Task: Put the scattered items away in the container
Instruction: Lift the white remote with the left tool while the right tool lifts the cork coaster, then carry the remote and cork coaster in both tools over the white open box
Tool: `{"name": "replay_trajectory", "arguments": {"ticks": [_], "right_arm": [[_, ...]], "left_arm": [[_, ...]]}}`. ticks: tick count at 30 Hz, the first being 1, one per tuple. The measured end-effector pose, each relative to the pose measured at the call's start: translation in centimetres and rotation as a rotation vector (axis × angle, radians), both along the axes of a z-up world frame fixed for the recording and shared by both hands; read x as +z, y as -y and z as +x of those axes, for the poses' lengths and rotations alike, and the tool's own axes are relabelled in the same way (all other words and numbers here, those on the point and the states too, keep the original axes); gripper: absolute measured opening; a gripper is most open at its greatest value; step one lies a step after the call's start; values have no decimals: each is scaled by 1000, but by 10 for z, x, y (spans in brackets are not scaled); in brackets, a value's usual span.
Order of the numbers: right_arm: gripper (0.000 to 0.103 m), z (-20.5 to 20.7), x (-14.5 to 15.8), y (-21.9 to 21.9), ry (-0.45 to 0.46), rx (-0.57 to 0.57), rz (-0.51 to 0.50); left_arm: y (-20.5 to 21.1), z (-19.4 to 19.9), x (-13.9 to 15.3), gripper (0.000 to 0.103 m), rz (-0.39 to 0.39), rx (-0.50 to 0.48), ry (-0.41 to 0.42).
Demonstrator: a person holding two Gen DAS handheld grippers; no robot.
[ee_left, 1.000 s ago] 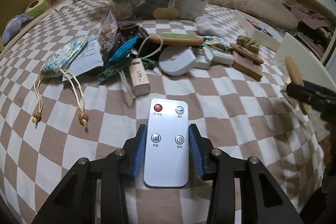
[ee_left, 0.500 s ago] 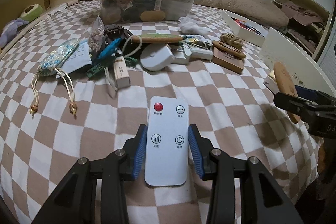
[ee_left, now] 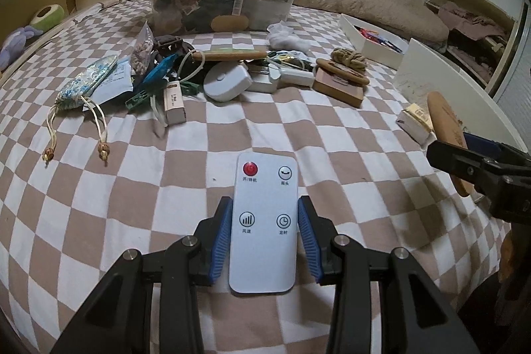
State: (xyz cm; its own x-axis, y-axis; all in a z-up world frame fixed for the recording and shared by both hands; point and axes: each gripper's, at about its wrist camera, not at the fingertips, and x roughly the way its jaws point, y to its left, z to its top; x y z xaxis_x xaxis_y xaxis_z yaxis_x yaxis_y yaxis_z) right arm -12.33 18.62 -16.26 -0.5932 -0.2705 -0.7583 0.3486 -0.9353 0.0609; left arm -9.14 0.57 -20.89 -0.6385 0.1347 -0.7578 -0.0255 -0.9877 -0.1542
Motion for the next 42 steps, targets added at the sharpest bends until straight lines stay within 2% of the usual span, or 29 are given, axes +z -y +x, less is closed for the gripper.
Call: {"name": "replay_trajectory", "arguments": {"ticks": [8,12,16,17,18,19,21,25,29,30,34,42], "right_arm": [[101,21,21,-8,-29,2,-18],[101,30,32,-19,-35,-3,-48],[101,38,42,-29,-49,-6,-65],[101,39,44,-32,-52,-6,-69],[101,41,46,-35,-56,-7,-73],[101,42,48,-38,-61,-7,-77],[101,43,53,-43,-68,-6,-87],[101,43,59,-50,-80,-15,-82],[101,43,58,-55,-78,-19,-91],[101,44,58,-56,-77,-19,-93],[101,46,61,-59,-84,-20,-109],[101,47,78,-76,-134,-49,-110]], "left_arm": [[-17,8,17,38,18,-19,-29],[-27,14,32,32,29,-41,-61],[-39,17,46,32,27,-70,-91],[-42,17,49,29,27,-76,-99],[-44,17,52,21,29,-83,-106],[-46,17,54,17,34,-89,-108],[-50,16,58,17,43,-103,-112],[-56,15,59,17,27,-114,-117],[-57,11,47,17,21,-113,-85],[-57,10,43,19,20,-111,-71],[-57,11,30,48,6,-108,-35],[-76,18,5,72,8,-134,42]]}}
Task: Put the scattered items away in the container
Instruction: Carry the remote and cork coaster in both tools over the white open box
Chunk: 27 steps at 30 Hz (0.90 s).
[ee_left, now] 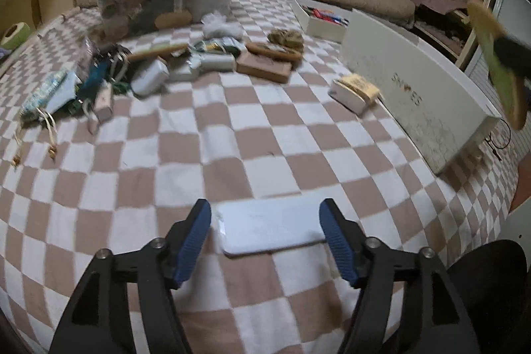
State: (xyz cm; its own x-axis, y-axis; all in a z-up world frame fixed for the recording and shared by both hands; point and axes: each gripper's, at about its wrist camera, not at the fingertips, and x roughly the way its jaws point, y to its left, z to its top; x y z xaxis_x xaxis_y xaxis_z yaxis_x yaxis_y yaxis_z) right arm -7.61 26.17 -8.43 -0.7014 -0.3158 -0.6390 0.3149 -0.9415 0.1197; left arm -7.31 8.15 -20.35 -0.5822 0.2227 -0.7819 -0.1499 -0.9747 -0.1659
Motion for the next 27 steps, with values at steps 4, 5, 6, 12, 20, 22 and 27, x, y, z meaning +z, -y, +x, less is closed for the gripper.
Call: {"name": "replay_trajectory", "arguments": {"ticks": [4,5,6,12,20,22,27], "right_arm": [[101,0,5,-13,-12,-25,-8],[101,0,6,-16,-13,-32,-10],[101,-1,6,-20,-13,-39,-11],[101,-2,8,-35,-15,-75,-8],[101,-3,12,-52,-24,-103,0],[101,-4,13,-59,-26,-113,-2],[101,-6,19,-73,-37,-137,1]], "left_arm": [[-13,2,-8,84,-9,10,21],[-16,3,-9,86,-19,14,17],[-19,2,-10,89,-25,17,17],[-27,-3,-19,93,-74,73,30],[-26,-7,-24,91,-69,139,35],[-26,-7,-23,87,-78,137,32],[-27,-6,-19,87,-76,121,26]]}}
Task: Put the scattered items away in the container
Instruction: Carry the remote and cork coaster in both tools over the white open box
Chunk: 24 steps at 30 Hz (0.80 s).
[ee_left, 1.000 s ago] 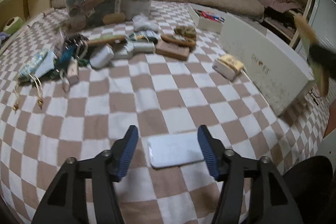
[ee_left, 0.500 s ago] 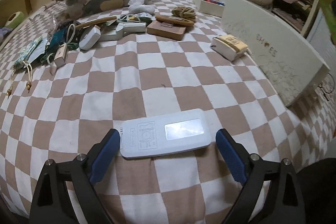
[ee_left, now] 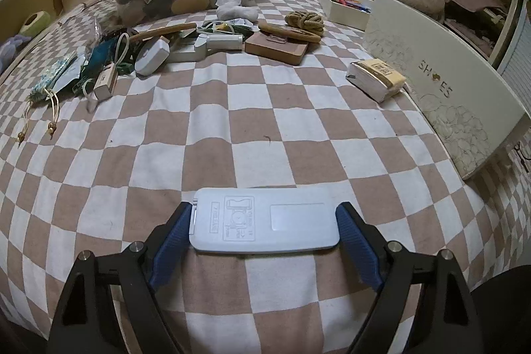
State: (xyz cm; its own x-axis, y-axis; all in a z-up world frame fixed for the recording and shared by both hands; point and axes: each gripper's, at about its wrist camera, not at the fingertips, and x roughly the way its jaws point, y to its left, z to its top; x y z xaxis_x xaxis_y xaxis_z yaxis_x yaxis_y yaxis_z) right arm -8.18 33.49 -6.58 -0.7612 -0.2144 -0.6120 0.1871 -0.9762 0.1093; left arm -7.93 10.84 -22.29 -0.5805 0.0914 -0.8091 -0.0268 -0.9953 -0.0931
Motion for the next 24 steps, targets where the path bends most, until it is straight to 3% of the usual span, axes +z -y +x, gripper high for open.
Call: {"name": "replay_trajectory", "arguments": {"ticks": [9,15,24], "right_arm": [[101,-8,17,-35,-33,-30,-6],[101,-26,32,-58,-23,-1,-41],[101,-49,47,-104,-22,-43,-53]], "left_arm": [[-12,-2,32,87,-4,-50,-76],[-33,-11,69,87,39,-117,-138],[-78,-26,121,87,102,-243,-234]]}}
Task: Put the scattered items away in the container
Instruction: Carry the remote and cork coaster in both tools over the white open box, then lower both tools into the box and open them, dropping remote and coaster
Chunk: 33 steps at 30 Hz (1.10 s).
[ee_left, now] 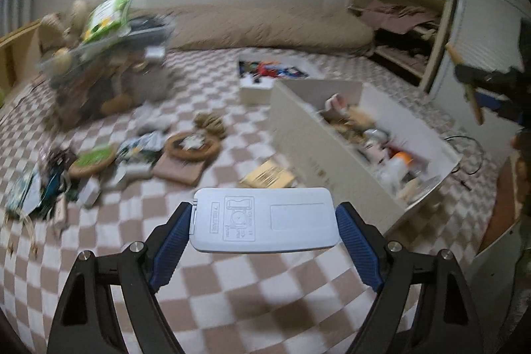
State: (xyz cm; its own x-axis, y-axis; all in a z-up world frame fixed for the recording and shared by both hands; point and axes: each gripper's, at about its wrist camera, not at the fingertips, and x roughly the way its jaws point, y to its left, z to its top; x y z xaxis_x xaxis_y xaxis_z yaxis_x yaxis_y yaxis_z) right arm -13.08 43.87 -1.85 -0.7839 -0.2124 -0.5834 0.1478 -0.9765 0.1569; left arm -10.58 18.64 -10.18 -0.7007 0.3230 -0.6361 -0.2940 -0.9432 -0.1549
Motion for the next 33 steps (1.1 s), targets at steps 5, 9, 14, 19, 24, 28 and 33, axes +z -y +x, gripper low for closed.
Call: {"name": "replay_trajectory", "arguments": {"ticks": [5,9,14,19,24,28,33], "right_arm": [[101,-11,-7,-27,32,-38,-31],[101,-20,-23,-45,81,-65,-55],[101,-31,-47,-60,147,-84,-61],[101,-49,-67,-65,206,-92,-32],[101,-68,-83,-69,256,-78,-26],[101,-77,-90,-75,279,-94,-33],[100,-83,-103,-83,325,-112,-62]], "left_arm": [[-25,-16,17,87,29,-64,-28],[-47,-29,27,87,46,-108,-40],[-73,-45,37,87,73,-150,-50],[-95,-57,39,87,89,-192,-29],[-115,-61,34,87,69,-237,-23],[-123,-71,30,87,77,-251,-10],[-128,-87,31,87,120,-271,20]]}}
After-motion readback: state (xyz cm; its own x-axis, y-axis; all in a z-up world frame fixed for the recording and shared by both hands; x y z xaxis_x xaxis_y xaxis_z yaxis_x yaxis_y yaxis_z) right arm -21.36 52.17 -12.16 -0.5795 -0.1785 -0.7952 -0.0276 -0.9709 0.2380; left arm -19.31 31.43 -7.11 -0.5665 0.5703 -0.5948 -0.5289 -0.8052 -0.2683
